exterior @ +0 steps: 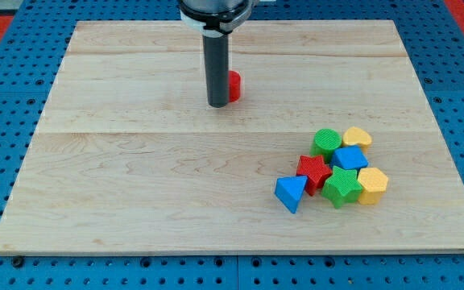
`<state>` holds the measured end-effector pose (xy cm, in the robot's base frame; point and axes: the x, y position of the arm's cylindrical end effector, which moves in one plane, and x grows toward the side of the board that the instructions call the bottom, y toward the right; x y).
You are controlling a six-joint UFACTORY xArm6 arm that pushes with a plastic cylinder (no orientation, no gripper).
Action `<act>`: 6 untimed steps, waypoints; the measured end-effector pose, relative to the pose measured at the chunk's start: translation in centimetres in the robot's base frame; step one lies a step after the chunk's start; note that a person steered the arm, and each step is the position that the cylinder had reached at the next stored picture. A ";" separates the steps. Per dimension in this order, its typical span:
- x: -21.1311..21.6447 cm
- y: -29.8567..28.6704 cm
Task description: Push the red circle into the group of blocks
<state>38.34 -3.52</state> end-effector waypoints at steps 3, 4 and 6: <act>0.4 8.1; 10.7 11.6; 5.2 3.8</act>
